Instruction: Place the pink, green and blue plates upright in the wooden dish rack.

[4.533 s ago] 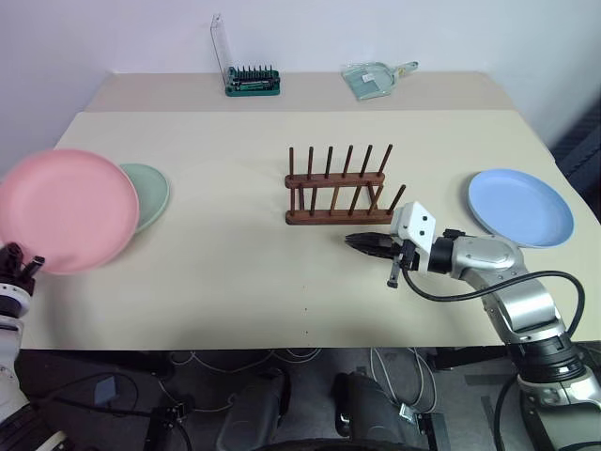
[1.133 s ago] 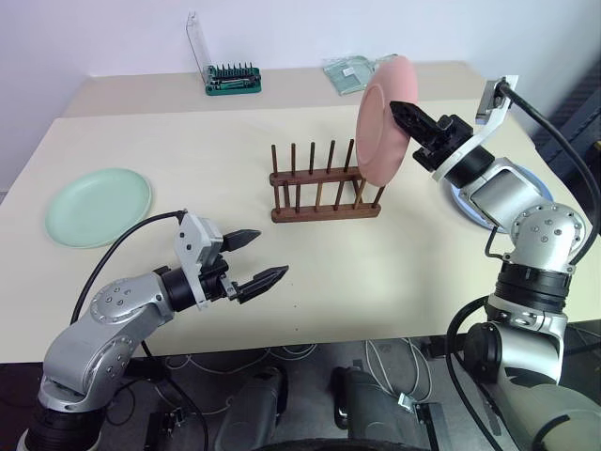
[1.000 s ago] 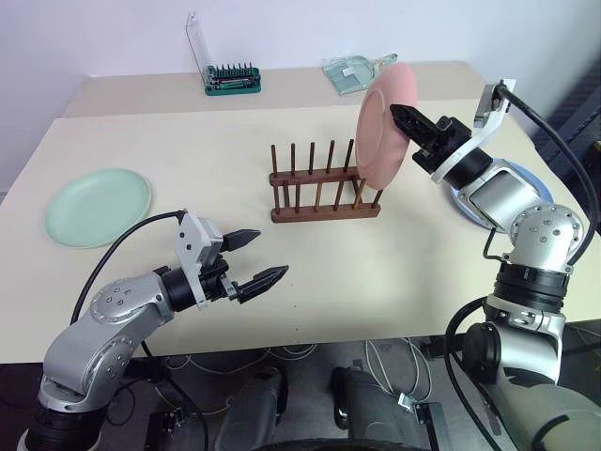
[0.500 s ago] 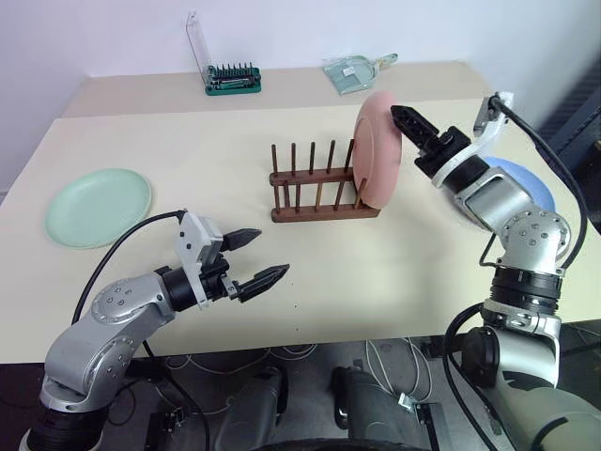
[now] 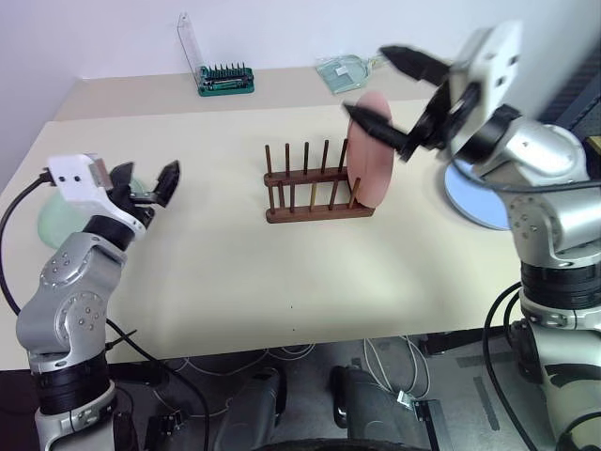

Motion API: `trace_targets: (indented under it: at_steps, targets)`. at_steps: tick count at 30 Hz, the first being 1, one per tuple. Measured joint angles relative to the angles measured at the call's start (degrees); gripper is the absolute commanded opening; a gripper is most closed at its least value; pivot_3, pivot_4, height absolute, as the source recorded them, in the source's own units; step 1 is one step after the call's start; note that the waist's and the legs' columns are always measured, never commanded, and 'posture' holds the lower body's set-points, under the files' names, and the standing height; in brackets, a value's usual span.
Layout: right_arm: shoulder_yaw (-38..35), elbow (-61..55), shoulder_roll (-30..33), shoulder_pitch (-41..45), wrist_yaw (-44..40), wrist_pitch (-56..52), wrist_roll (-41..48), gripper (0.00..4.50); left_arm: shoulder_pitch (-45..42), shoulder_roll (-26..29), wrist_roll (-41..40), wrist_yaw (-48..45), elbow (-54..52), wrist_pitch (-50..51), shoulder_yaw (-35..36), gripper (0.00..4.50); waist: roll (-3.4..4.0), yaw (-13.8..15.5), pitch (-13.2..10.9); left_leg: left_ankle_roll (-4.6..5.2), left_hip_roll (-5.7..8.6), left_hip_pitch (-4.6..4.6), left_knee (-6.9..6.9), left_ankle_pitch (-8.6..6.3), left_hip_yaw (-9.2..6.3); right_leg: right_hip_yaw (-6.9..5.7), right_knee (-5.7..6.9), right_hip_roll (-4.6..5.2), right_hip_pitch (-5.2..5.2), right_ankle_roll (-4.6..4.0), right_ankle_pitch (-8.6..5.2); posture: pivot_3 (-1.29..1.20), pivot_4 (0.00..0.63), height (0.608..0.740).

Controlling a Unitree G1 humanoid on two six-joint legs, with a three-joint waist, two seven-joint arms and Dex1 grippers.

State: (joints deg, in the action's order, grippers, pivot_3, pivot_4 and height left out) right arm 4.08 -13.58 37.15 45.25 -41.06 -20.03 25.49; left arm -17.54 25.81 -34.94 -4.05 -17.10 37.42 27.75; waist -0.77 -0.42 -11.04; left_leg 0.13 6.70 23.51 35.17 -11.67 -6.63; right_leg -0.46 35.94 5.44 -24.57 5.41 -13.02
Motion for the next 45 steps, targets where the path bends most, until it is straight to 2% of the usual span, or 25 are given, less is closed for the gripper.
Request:
trace_targets:
  at_steps: [4,8,14,20,21,23,29,34,39,42,45]
  targets:
    - [10.64,-1.08,-3.12,-0.11,-4.16,5.89,-8.48,3.98,-5.16,-0.28,3.34,15.96,7.97,4.15,9.69,4.50,-0.08,-0.28,-0.01,-0.02,-0.02,0.00,-0.01,0.00,0.00,0.00,0.04,-0.03,-0.05,0.12,0.08,0.00,0.150,0.740]
    - [14.55,-0.76,-7.51,-0.33,-5.25,8.59,-11.81,3.98,-6.02,-0.45,4.55,24.47,10.61,9.58,14.47,4.50,-0.18,0.19,-0.02,-0.06,0.05,0.00,0.01,-0.01,-0.03,0.00,0.05,-0.04,-0.04,0.03,0.22,0.00,0.150,0.740]
    - [14.84,-0.97,-9.32,-2.43,-6.57,8.57,-12.76,3.98,-7.96,0.77,4.44,26.61,18.38,15.02,17.37,4.50,-0.43,1.20,0.10,-0.24,0.06,-0.02,0.10,-0.09,-0.06,0.00,0.05,-0.17,0.02,0.01,0.26,0.00,0.150,0.740]
    - [14.85,-1.45,-9.67,-3.97,-6.67,7.41,-13.56,3.98,-10.47,2.26,4.21,22.74,28.06,15.83,17.99,4.50,-0.43,1.07,0.10,-0.27,0.01,-0.02,0.07,-0.07,-0.05,0.00,0.07,-0.21,-0.04,-0.03,0.28,0.00,0.150,0.740]
    - [14.81,-1.67,-9.63,-4.25,-6.63,7.16,-13.72,4.03,-10.79,2.86,4.41,22.11,29.62,15.34,17.98,3.96,-0.44,0.97,0.10,-0.27,0.00,-0.02,0.06,-0.07,-0.04,0.01,0.07,-0.20,-0.06,-0.04,0.29,0.00,0.150,0.740]
    - [14.80,-1.95,-9.63,-4.64,-6.57,6.50,-14.09,4.03,-11.70,3.56,4.46,21.52,31.77,14.12,18.23,3.16,-0.43,0.92,0.10,-0.29,-0.02,-0.02,0.06,-0.07,-0.03,0.01,0.08,-0.17,-0.07,-0.06,0.31,0.00,0.150,0.740]
    - [14.51,-2.58,-9.64,-4.99,-6.34,5.41,-14.62,4.03,-11.82,3.54,4.43,20.57,33.40,11.37,18.37,0.03,-0.45,0.98,0.10,-0.30,-0.03,-0.02,0.06,-0.07,-0.03,0.04,0.07,-0.16,-0.06,-0.07,0.32,0.00,0.150,0.740]
    - [13.83,-2.62,-9.63,-5.62,-5.91,5.38,-15.44,4.03,-11.93,3.02,3.81,18.77,31.95,9.66,18.22,0.03,-0.45,0.99,0.11,-0.29,-0.03,-0.03,0.06,-0.06,-0.02,0.06,0.07,-0.15,-0.06,-0.07,0.32,0.00,0.150,0.740]
    - [14.01,0.72,-9.71,-4.34,-3.01,11.49,-23.12,4.03,-12.43,-2.59,1.81,12.67,12.62,-1.49,13.37,0.03,-0.81,1.17,0.07,-0.32,-0.01,0.01,0.09,-0.06,0.04,0.06,-0.05,-0.08,0.01,-0.06,0.37,0.00,0.150,0.740]
    - [14.33,3.65,-9.78,-3.28,-1.29,17.14,-28.12,4.03,-14.07,-4.21,1.78,12.49,1.07,-3.46,7.24,0.03,-0.80,1.07,0.07,-0.30,0.00,-0.01,0.07,-0.06,0.10,0.11,-0.04,-0.10,0.00,-0.03,0.38,0.00,0.150,0.740]
    - [15.38,6.49,-9.81,-1.64,1.12,23.23,-33.40,4.03,-14.98,-6.38,1.91,13.37,-5.77,-3.46,1.29,0.03,-0.79,0.81,0.06,-0.32,-0.06,-0.05,0.07,-0.03,0.12,0.13,0.01,-0.20,-0.01,-0.05,0.39,0.00,0.150,0.740]
